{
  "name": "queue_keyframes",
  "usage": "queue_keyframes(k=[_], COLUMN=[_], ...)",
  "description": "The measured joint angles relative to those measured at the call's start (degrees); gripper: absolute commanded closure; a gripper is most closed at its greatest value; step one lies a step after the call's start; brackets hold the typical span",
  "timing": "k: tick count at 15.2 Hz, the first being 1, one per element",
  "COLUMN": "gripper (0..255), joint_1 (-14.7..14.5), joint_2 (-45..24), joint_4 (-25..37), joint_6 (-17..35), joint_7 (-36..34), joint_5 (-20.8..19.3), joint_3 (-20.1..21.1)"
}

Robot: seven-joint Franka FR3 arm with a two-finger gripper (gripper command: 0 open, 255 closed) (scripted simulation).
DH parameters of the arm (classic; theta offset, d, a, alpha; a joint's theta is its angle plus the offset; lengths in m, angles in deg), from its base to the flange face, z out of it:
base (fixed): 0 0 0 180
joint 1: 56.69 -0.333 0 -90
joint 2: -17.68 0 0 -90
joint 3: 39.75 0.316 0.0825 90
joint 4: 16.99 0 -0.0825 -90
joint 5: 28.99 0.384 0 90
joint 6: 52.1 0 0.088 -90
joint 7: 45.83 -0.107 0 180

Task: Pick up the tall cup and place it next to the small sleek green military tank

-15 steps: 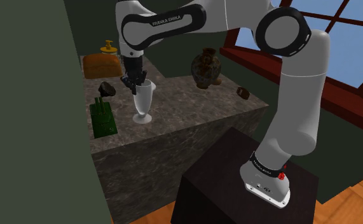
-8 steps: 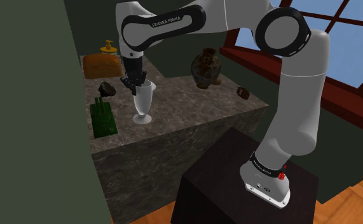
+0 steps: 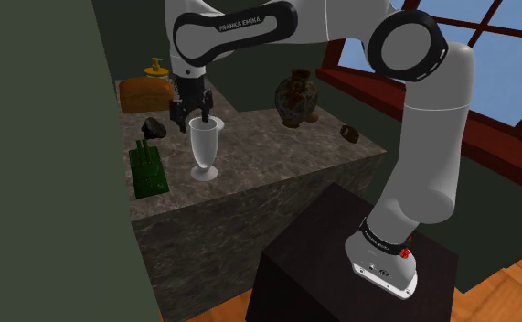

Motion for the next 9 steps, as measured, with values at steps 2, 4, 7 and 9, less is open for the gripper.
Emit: queue_keyframes(k=[2, 4, 7, 9], gripper=[0, 0, 0, 0], joint_1=[-0.03, -0.06, -0.08, -0.08], joint_2=[0.32, 0.51, 0.42, 0.42], joint_4=[3.03, 4.06, 4.43, 4.46], joint_6=[-3.29, -4.52, -4.86, -4.90], joint_7=[0.11, 0.12, 0.11, 0.10], joint_5=[0.08, 0.12, 0.12, 0.12], joint_3=[0.03, 0.06, 0.07, 0.07])
